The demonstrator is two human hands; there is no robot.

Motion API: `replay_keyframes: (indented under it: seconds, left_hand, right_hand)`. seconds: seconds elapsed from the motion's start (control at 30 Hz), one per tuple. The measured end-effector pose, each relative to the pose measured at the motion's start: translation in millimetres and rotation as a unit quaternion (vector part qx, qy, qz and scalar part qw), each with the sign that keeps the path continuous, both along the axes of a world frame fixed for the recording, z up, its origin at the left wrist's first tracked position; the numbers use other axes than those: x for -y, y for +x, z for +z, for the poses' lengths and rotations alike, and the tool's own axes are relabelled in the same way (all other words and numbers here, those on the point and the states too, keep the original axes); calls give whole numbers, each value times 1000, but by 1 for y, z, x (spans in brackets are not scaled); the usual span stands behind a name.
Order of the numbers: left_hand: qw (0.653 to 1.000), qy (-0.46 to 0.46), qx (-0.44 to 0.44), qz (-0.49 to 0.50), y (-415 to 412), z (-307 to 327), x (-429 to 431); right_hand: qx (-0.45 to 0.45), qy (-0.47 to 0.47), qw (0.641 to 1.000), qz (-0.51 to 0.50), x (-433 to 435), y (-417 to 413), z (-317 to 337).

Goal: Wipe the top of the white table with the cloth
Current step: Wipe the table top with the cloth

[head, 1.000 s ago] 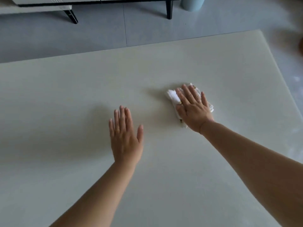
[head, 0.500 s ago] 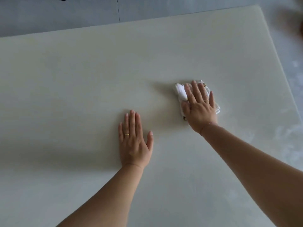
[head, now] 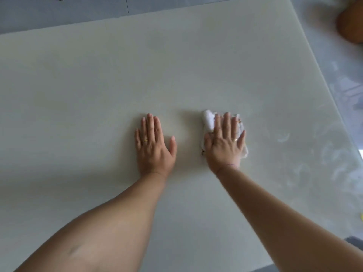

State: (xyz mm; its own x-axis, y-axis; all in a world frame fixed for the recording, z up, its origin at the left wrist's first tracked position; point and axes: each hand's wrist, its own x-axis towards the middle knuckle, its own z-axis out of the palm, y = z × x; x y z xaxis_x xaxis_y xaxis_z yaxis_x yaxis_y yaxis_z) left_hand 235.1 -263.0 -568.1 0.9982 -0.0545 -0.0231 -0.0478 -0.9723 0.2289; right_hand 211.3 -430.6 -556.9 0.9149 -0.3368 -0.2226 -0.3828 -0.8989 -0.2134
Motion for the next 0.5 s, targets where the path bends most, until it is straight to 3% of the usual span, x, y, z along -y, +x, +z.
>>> replay_keyframes:
  seconds: [0.1,0.17,0.27,0.33,0.37,0.5]
  left_hand:
    - [1000,-5,-1,-2,-2,-1,0]
    - [1000,-6,3,-3,-2,-2,-1]
    - [1000,-6,7,-5,-2,-5,-2]
    - [1000,-4,9,-2,-1,-7,-2]
    - [1000,-4,9,-2,-1,-7,-1]
    - [1000,-5,9,-4,-2,-6,-2]
  right_hand:
    - [-2,-10,983,181,-4,-34,4]
    - [2,-12,973,231,30,-42,7]
    - [-11,-9,997,79,58,-48,6]
    - [-8,-9,1000,-26,32,-53,4]
    - [-8,-13,999,-33,13,-60,5]
    - [7,-6,978,210,-11,-99,11]
